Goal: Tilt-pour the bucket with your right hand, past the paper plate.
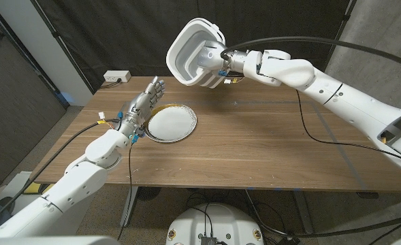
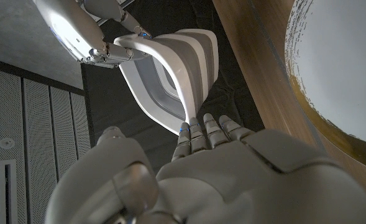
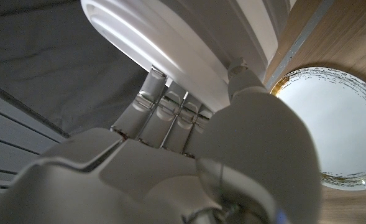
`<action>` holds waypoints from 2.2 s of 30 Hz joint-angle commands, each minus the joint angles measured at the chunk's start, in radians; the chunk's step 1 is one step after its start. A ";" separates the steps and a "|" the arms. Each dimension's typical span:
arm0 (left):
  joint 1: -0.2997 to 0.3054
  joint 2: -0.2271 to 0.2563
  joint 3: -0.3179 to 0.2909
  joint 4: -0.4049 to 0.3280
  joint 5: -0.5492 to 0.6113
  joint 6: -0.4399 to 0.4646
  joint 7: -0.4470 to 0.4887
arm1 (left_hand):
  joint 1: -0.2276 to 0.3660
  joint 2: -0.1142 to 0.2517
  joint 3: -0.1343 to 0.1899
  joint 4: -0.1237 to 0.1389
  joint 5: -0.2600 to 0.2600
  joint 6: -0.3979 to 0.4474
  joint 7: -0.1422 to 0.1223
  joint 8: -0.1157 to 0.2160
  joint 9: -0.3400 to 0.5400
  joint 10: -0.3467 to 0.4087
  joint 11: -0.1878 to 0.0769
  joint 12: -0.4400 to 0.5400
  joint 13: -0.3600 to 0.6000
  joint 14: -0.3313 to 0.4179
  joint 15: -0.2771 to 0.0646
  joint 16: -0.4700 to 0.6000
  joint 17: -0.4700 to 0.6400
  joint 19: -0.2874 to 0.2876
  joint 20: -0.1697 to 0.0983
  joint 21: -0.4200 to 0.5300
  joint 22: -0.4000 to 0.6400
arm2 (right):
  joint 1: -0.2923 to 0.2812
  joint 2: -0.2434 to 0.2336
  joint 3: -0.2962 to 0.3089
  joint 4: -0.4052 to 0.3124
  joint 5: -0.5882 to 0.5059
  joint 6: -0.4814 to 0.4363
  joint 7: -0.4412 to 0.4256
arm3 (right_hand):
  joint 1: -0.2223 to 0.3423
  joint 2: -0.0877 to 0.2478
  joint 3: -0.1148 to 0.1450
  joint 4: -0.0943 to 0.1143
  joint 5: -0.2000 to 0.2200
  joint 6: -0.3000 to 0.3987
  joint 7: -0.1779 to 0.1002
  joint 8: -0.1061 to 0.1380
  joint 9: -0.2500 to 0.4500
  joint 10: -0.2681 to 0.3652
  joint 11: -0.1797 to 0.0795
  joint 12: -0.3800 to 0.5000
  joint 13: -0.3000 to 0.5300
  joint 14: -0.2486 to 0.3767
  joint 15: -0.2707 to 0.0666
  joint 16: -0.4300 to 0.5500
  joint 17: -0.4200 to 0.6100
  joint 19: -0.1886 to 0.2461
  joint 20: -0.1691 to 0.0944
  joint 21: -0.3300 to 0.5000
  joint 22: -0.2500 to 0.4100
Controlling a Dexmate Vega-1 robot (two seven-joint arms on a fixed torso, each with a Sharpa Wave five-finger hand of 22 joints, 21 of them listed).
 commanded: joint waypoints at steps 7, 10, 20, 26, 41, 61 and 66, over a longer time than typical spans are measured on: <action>-0.028 0.018 0.000 0.003 -0.008 0.053 -0.005 | 0.006 -0.003 -0.004 0.001 -0.002 0.006 -0.001 -0.001 0.001 0.006 0.000 -0.001 0.002 0.004 0.000 -0.002 0.001 -0.006 -0.004 0.001 0.005 | -0.197 -0.067 0.210 -0.104 0.206 -0.173 0.057 | 0.070 0.079 -0.005 -0.004 0.002 0.065 -0.069 -0.005 0.003 0.016 -0.004 -0.006 0.006 0.014 -0.018 -0.006 0.004 -0.009 -0.112 0.021 0.000; -0.026 0.022 -0.006 -0.003 -0.010 0.062 0.003 | 0.006 -0.003 -0.004 0.001 -0.002 0.005 0.000 -0.002 0.001 0.006 0.000 -0.001 0.002 0.002 0.000 -0.002 0.001 -0.007 -0.004 0.000 0.005 | -0.236 -0.078 0.252 -0.123 0.255 -0.211 0.057 | 0.071 0.079 -0.006 -0.005 0.002 0.065 -0.068 -0.006 0.003 0.016 -0.004 -0.007 0.006 0.015 -0.018 -0.005 0.005 -0.009 -0.112 0.025 0.000; -0.038 0.036 -0.012 -0.009 -0.013 0.090 0.003 | 0.006 -0.003 -0.006 0.002 -0.003 0.005 -0.001 -0.002 0.002 0.007 0.003 -0.001 0.002 0.004 -0.001 -0.001 0.001 -0.009 -0.004 0.000 0.005 | -0.385 -0.127 0.371 -0.210 0.405 -0.313 0.037 | 0.077 0.080 -0.008 -0.007 0.002 0.066 -0.066 -0.009 0.004 0.019 -0.004 -0.009 0.009 0.016 -0.018 -0.007 0.005 -0.013 -0.112 0.035 -0.002; -0.067 0.032 0.003 0.017 -0.033 0.116 -0.017 | 0.006 -0.003 -0.007 0.002 -0.004 0.005 -0.001 -0.002 0.002 0.007 0.002 -0.001 0.002 0.004 0.000 -0.002 0.001 -0.009 -0.005 0.000 0.006 | -0.481 -0.144 0.408 -0.249 0.447 -0.373 0.003 | 0.078 0.080 -0.010 -0.006 0.002 0.067 -0.064 -0.010 0.004 0.019 -0.004 -0.012 0.008 0.016 -0.017 -0.009 0.003 -0.016 -0.111 0.040 -0.004; -0.180 0.014 0.071 0.077 -0.052 0.189 -0.068 | 0.006 -0.002 -0.009 0.003 -0.006 0.008 -0.005 -0.001 0.002 0.007 -0.002 -0.001 0.002 0.003 -0.006 -0.002 0.001 -0.013 -0.003 0.000 0.006 | -0.679 -0.170 0.484 -0.296 0.526 -0.535 -0.080 | 0.079 0.084 -0.013 -0.004 0.000 0.062 -0.056 -0.016 0.006 0.016 -0.003 -0.016 0.012 0.013 -0.016 -0.016 -0.002 -0.028 -0.112 0.048 -0.010; -0.256 -0.008 0.119 0.119 -0.046 0.212 -0.100 | 0.007 -0.001 -0.012 0.004 -0.007 0.007 -0.007 -0.002 0.002 0.008 -0.003 -0.001 0.002 0.003 -0.005 -0.002 0.001 -0.016 -0.002 0.000 0.006 | -0.829 -0.232 0.450 -0.300 0.381 -0.648 -0.203 | 0.076 0.088 -0.017 -0.001 -0.001 0.063 -0.056 -0.020 0.007 0.016 -0.003 -0.019 0.015 0.013 -0.015 -0.018 -0.002 -0.036 -0.111 0.057 -0.016; -0.260 -0.009 0.122 0.125 -0.047 0.209 -0.107 | 0.007 0.000 -0.013 0.004 -0.008 0.007 -0.006 -0.002 0.002 0.007 -0.006 -0.002 0.002 0.003 -0.004 -0.002 0.001 -0.016 -0.002 0.000 0.006 | -0.842 -0.224 0.452 -0.305 0.394 -0.649 -0.226 | 0.077 0.088 -0.018 -0.001 -0.001 0.064 -0.056 -0.021 0.007 0.017 -0.003 -0.021 0.013 0.014 -0.016 -0.018 -0.001 -0.038 -0.111 0.060 -0.017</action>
